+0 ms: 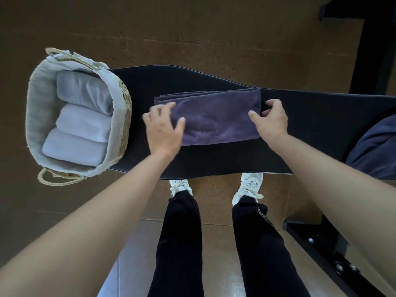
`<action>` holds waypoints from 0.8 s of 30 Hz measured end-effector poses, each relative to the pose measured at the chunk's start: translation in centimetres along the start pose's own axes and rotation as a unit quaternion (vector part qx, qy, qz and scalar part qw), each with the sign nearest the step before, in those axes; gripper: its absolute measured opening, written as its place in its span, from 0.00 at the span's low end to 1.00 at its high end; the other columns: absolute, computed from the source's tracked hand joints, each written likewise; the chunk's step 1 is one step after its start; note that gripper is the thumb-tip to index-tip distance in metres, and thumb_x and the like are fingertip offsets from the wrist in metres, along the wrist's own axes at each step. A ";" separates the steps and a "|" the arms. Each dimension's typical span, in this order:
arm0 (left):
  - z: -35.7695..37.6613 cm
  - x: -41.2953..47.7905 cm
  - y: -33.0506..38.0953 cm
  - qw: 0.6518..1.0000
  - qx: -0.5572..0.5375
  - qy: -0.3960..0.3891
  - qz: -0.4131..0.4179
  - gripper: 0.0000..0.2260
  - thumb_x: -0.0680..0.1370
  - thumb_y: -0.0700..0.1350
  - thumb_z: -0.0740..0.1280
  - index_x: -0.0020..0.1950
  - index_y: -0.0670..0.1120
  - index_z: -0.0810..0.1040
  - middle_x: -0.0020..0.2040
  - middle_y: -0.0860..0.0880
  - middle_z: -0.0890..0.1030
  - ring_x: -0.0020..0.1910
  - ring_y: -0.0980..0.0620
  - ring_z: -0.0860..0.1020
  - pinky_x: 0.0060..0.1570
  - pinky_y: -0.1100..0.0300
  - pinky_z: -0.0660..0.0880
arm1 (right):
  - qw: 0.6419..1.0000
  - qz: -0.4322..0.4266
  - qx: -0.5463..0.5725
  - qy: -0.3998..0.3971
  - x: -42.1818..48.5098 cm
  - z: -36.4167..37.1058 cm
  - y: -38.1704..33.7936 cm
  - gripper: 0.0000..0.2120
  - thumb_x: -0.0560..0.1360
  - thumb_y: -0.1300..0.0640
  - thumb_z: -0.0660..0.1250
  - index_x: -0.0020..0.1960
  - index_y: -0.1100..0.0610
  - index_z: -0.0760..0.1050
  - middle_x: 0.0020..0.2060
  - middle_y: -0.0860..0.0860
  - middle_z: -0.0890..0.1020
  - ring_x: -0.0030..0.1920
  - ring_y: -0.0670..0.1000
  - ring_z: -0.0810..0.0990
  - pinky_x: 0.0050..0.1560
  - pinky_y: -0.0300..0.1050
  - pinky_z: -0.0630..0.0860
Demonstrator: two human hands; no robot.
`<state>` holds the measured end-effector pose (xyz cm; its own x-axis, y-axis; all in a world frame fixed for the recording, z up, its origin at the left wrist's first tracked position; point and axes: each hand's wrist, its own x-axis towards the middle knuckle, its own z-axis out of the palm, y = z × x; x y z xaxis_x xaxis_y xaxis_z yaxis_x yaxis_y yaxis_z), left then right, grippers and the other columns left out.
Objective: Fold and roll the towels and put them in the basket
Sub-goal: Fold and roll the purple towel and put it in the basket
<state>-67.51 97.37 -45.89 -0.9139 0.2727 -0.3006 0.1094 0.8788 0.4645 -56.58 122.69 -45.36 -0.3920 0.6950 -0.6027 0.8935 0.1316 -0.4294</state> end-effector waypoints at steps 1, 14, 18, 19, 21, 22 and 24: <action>0.5 -0.7 0.2 0.998 0.018 -0.023 0.054 0.22 0.78 0.52 0.70 0.72 0.50 0.76 0.65 0.46 0.75 0.63 0.42 0.70 0.63 0.51 0.70 | 1.000 0.000 -0.002 -0.011 -0.2 0.3 0.1 0.25 0.76 0.51 0.75 0.69 0.53 0.68 0.60 0.53 0.78 0.56 0.53 0.80 0.56 0.49 0.80; 3.8 -7.1 1.8 0.975 0.140 -0.168 0.049 0.26 0.77 0.63 0.68 0.74 0.63 0.69 0.75 0.52 0.63 0.69 0.45 0.63 0.62 0.46 0.67 | 0.995 0.051 -0.025 -0.085 -3.7 0.9 3.9 0.11 0.78 0.51 0.71 0.54 0.57 0.75 0.46 0.49 0.80 0.51 0.55 0.81 0.52 0.51 0.77; 3.9 -5.7 2.4 0.962 0.195 -0.170 0.089 0.35 0.76 0.61 0.71 0.80 0.63 0.60 0.68 0.49 0.67 0.60 0.44 0.69 0.52 0.48 0.74 | 0.994 0.043 0.001 -0.096 -4.9 -0.1 5.4 0.11 0.81 0.48 0.66 0.51 0.56 0.74 0.44 0.46 0.78 0.47 0.51 0.79 0.43 0.44 0.72; 3.9 -5.0 2.6 0.956 0.211 -0.185 0.089 0.39 0.74 0.62 0.72 0.81 0.63 0.56 0.66 0.49 0.67 0.58 0.44 0.69 0.50 0.48 0.75 | 0.994 0.039 0.010 -0.097 -5.1 -0.4 5.6 0.11 0.81 0.48 0.66 0.51 0.56 0.74 0.44 0.46 0.78 0.47 0.51 0.79 0.42 0.42 0.72; 3.8 -3.9 3.1 0.946 0.230 -0.214 0.078 0.47 0.71 0.63 0.75 0.82 0.65 0.49 0.63 0.48 0.66 0.55 0.45 0.69 0.46 0.47 0.76 | 0.995 0.025 0.034 -0.094 -5.3 -0.8 5.4 0.10 0.80 0.50 0.68 0.51 0.57 0.74 0.44 0.48 0.79 0.47 0.50 0.79 0.42 0.40 0.73; 3.7 -3.6 3.3 0.943 0.236 -0.224 0.073 0.50 0.69 0.64 0.76 0.82 0.65 0.47 0.62 0.47 0.66 0.54 0.45 0.69 0.45 0.47 0.77 | 0.994 0.014 0.048 -0.094 -5.4 -1.0 5.2 0.09 0.80 0.51 0.69 0.52 0.57 0.74 0.45 0.48 0.80 0.47 0.50 0.80 0.43 0.40 0.74; 3.6 -3.4 3.6 0.941 0.239 -0.231 0.069 0.54 0.66 0.65 0.78 0.81 0.66 0.45 0.61 0.46 0.66 0.54 0.44 0.70 0.44 0.47 0.77 | 0.992 -0.007 0.076 -0.101 -5.8 -1.3 4.3 0.09 0.79 0.53 0.70 0.54 0.56 0.74 0.47 0.49 0.81 0.48 0.49 0.81 0.46 0.42 0.78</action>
<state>-62.62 101.05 -46.21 -0.6231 0.4411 -0.6458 0.4792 0.8679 0.1304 -50.21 120.17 -42.83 -0.4542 0.5364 -0.7113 0.8502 0.0224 -0.5260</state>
